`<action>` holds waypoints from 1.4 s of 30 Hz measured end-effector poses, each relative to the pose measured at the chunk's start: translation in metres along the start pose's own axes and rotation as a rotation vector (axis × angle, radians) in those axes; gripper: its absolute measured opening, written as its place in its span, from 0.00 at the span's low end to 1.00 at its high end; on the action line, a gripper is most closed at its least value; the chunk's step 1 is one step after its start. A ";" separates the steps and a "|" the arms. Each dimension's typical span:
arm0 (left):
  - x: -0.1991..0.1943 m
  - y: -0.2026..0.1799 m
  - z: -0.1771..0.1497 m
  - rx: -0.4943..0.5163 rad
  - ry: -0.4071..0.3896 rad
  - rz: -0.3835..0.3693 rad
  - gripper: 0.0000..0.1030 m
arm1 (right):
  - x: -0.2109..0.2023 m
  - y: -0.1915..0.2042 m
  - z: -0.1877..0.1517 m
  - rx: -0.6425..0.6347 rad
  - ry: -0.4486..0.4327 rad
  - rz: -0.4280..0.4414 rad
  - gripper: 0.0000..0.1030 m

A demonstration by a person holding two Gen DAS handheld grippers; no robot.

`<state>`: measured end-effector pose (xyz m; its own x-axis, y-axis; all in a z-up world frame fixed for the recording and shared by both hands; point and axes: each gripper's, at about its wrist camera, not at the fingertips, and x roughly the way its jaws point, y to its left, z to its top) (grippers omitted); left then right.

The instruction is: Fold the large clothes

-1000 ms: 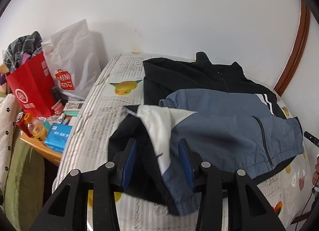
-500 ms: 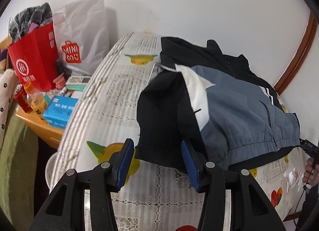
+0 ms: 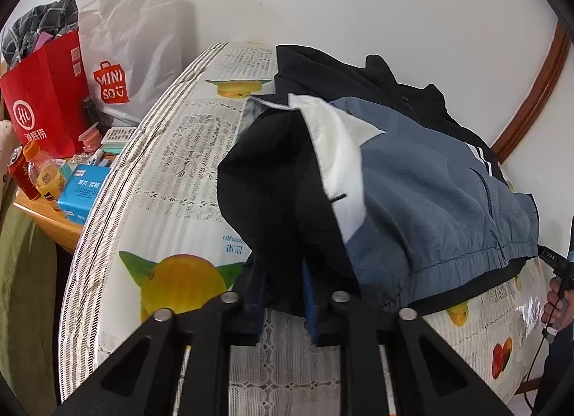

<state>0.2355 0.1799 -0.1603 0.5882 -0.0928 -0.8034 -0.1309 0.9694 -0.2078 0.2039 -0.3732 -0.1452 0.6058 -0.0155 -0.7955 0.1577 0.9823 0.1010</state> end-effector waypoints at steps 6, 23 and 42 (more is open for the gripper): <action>-0.025 -0.003 -0.012 0.042 -0.024 0.004 0.10 | -0.021 -0.003 -0.013 0.005 0.015 0.034 0.06; -0.082 -0.001 -0.073 0.060 -0.004 0.027 0.16 | -0.079 -0.018 -0.056 -0.013 0.020 -0.077 0.12; -0.086 -0.038 -0.077 0.068 -0.002 -0.059 0.37 | -0.069 0.036 -0.041 -0.055 -0.037 0.057 0.44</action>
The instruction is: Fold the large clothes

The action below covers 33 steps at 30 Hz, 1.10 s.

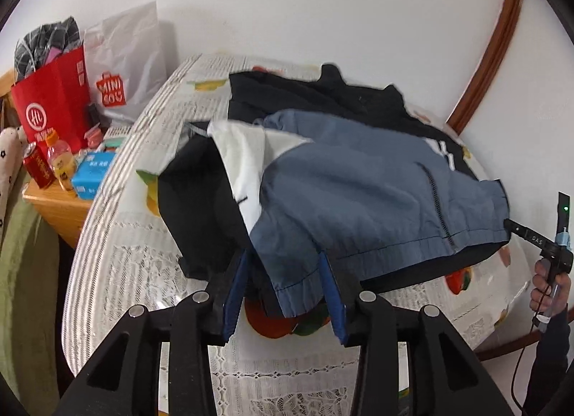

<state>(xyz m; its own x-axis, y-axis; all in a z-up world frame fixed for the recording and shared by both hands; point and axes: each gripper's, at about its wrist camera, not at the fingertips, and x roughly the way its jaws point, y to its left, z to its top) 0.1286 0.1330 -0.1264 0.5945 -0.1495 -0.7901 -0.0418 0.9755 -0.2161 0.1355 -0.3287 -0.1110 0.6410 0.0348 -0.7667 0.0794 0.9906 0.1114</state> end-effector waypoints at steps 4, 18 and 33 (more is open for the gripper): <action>0.015 0.003 -0.006 -0.010 0.040 -0.004 0.37 | 0.010 -0.004 -0.003 0.043 0.001 0.019 0.44; -0.011 -0.010 0.008 0.016 -0.062 -0.031 0.11 | -0.024 0.010 0.012 -0.004 -0.109 0.054 0.11; -0.008 -0.018 0.086 0.038 -0.184 0.013 0.11 | -0.030 0.022 0.086 0.026 -0.240 0.086 0.10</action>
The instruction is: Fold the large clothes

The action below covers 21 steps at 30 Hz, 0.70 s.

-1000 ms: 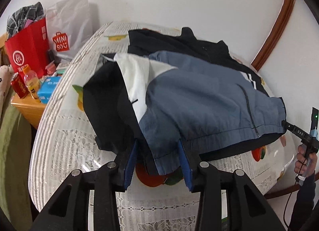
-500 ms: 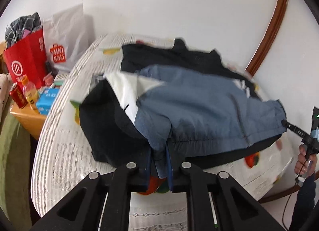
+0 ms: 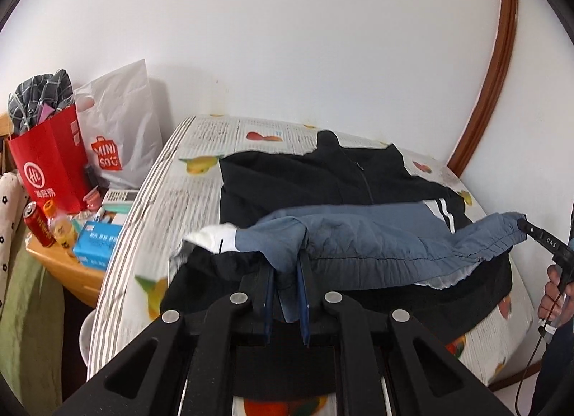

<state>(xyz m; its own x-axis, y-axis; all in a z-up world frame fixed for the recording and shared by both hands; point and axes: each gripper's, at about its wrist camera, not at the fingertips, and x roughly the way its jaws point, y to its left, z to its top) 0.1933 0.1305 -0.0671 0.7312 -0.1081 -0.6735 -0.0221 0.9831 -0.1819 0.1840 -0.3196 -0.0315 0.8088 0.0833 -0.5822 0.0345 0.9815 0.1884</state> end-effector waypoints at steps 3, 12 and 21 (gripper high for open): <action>0.016 0.002 0.012 -0.010 -0.005 -0.010 0.11 | 0.015 -0.005 0.007 0.025 0.003 0.007 0.10; 0.070 0.003 0.036 -0.010 0.035 0.007 0.15 | 0.071 -0.013 0.018 0.074 0.061 -0.008 0.11; 0.104 0.012 0.049 -0.052 0.064 -0.023 0.22 | 0.111 -0.014 0.028 0.071 0.134 -0.057 0.23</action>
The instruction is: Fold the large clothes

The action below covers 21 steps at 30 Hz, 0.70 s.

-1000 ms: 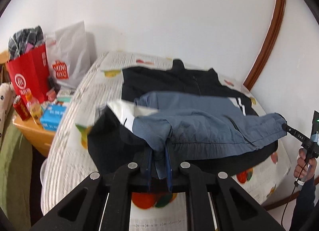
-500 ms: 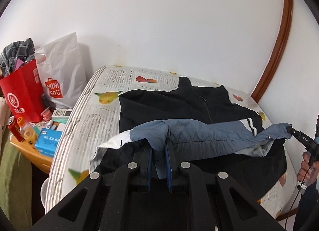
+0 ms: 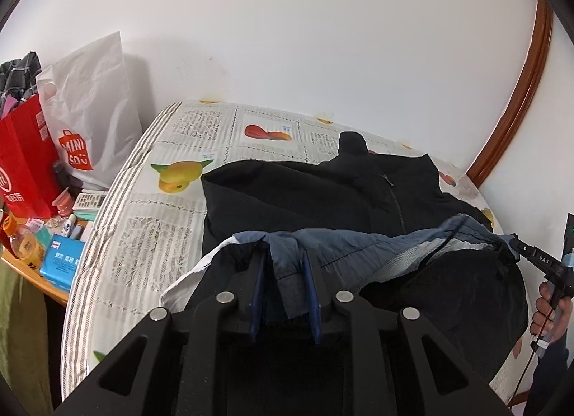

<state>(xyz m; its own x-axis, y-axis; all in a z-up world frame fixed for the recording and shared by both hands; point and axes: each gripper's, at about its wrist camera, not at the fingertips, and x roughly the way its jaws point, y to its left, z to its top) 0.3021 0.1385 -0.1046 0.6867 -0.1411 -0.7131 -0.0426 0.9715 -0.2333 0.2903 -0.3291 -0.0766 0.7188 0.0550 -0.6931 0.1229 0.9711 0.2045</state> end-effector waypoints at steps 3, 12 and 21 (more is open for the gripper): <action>-0.005 -0.002 0.003 -0.001 -0.015 -0.012 0.29 | -0.014 0.005 0.005 -0.010 -0.034 -0.009 0.33; -0.042 -0.008 -0.006 0.039 -0.068 -0.038 0.52 | -0.053 0.039 -0.013 -0.165 -0.075 0.077 0.47; 0.001 -0.022 -0.039 0.118 0.122 -0.023 0.52 | 0.013 0.057 -0.049 -0.230 0.163 0.052 0.47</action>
<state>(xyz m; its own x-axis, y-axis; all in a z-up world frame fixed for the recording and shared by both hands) 0.2759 0.1096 -0.1260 0.5930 -0.1785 -0.7852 0.0624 0.9824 -0.1762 0.2735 -0.2618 -0.1075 0.5986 0.1248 -0.7913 -0.0831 0.9921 0.0936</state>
